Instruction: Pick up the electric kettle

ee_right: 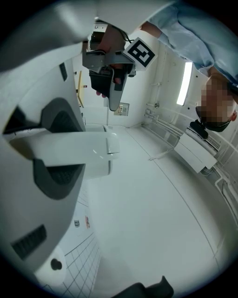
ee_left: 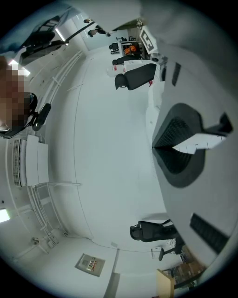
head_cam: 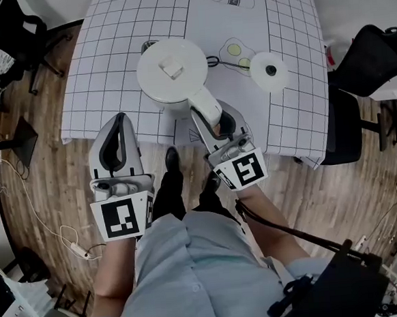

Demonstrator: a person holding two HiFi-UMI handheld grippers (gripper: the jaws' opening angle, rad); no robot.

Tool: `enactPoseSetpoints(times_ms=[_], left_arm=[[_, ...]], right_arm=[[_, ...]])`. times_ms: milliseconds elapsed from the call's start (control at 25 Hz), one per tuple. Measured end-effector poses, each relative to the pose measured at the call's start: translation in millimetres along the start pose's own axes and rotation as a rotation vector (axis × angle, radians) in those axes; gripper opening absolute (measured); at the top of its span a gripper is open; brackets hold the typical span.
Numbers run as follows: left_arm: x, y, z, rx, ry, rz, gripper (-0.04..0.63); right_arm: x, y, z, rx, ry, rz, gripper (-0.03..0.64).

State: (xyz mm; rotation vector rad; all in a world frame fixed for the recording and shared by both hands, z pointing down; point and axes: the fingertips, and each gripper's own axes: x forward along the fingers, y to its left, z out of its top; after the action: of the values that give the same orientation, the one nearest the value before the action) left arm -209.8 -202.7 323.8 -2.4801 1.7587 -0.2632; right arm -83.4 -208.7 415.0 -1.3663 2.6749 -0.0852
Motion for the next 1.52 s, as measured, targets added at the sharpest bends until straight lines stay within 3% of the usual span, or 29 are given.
enactPoseSetpoints(times_ms=[240,320,400,520,800,960,1040,1120,1520], left_arm=[[-4,-15,8,0.009,-0.015,-0.017,0.000],[-6,-20,11,0.011,-0.023,-0.022,0.000],[-7,-23,16,0.012,-0.038,-0.028,0.000],[-9,-26,23,0.001,-0.057,-0.029,0.000],[-8,-33,32,-0.034,-0.093,-0.042,0.000],[1,-36,44,-0.033,-0.137,-0.053,0.000],[5,-41,51,-0.030,-0.155,-0.070,0.000],[9,-49,58,-0.029,-0.168,-0.095,0.000],[21,-70,85,-0.009,-0.233,-0.158,0.000]], right_arm=[[-5,4,-1,-0.025,-0.005,0.012,0.120],[-1,9,7,-0.039,-0.046,0.031,0.154],[-3,12,2,-0.047,-0.002,0.043,0.226],[-17,5,-5,-0.030,0.077,0.001,0.239],[-59,-13,30,-0.021,0.090,-0.109,0.242],[-67,-22,76,-0.033,0.032,-0.164,0.187],[-71,-23,99,-0.040,-0.003,-0.199,0.089],[-75,-25,116,-0.051,-0.020,-0.228,0.031],[-85,-22,151,-0.128,-0.076,-0.267,0.002]])
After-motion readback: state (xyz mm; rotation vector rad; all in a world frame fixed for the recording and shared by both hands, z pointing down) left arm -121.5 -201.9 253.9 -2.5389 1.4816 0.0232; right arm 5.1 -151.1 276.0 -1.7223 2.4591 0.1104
